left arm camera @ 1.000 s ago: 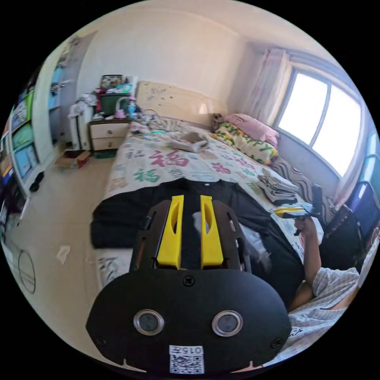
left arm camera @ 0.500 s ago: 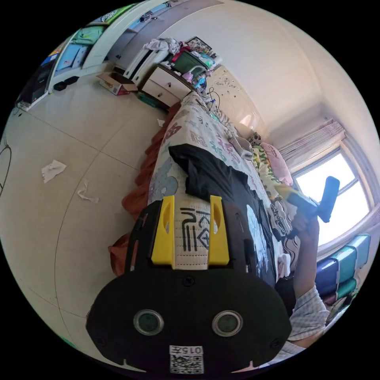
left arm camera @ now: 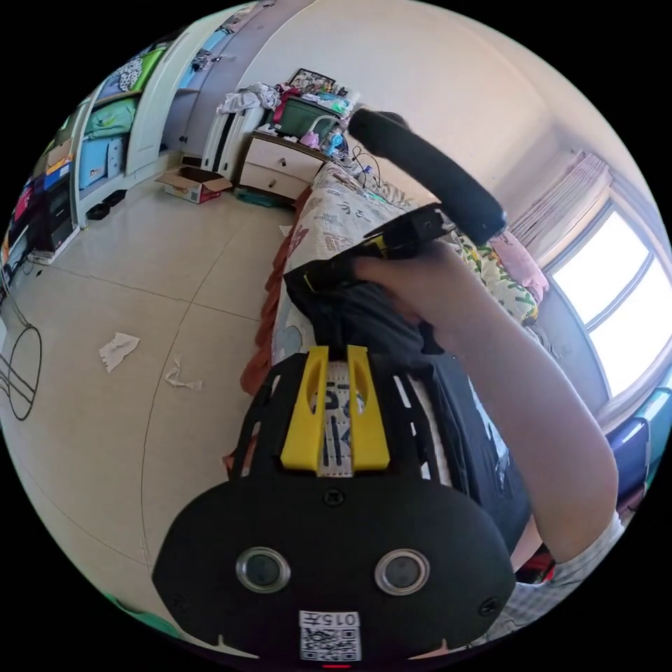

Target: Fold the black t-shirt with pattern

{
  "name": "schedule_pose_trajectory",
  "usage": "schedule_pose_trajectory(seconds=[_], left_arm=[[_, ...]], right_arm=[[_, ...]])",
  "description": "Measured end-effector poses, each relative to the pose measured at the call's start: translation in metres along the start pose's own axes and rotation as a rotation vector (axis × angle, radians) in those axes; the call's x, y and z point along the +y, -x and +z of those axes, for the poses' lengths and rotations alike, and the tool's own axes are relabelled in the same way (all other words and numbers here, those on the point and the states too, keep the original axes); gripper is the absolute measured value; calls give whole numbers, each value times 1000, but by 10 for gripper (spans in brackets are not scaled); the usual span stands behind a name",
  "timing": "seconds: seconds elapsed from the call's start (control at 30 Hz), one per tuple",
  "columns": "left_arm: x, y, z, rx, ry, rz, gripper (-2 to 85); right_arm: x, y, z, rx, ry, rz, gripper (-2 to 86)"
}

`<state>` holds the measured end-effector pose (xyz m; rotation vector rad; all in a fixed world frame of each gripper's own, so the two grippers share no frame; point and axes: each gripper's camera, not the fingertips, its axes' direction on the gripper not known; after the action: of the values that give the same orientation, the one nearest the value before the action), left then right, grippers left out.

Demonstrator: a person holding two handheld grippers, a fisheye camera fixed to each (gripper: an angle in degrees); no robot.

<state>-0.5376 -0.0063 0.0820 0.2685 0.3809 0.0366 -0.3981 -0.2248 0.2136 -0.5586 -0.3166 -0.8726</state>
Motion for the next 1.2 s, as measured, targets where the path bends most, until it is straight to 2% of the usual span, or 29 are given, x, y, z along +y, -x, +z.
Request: schedule_pose_trajectory(seconds=[0.1,0.23,0.33,0.4,0.47,0.5,0.57,0.67,0.8,0.9,0.97,1.1,1.2], left_arm=[[7,-13,-4,-19,-15,45,2],[20,-33,-32,-13,-138,119,-5],[25,-65,-54,66,-205,295,-2],[26,-91,-58,129,-162,426,2],[30,-128,-49,265,-38,618,14],[32,-137,-46,281,-15,649,30],[43,-163,-32,233,30,692,83],[56,-191,-12,163,171,759,106],[76,-227,5,66,198,834,106],[90,-258,26,35,247,887,96],[100,-276,47,-2,303,910,69],[103,-282,66,-76,337,865,10],[99,-286,59,10,329,833,-1]], right_arm=[[9,-18,-15,-95,-78,69,-6],[61,-78,-67,-254,-339,199,-9],[134,-131,-96,-401,-521,293,-9],[187,-154,-100,-421,-586,340,-7],[249,-173,-82,-446,-516,346,1],[263,-177,-75,-460,-477,340,8],[315,-198,-54,-509,-387,382,48],[352,-222,-57,-508,-426,436,70],[338,-230,-60,-493,-402,399,82],[306,-220,-41,-496,-270,320,94],[289,-214,-24,-449,-185,315,73],[292,-218,-39,-423,-234,271,5],[306,-232,-63,-412,-284,250,-5]])
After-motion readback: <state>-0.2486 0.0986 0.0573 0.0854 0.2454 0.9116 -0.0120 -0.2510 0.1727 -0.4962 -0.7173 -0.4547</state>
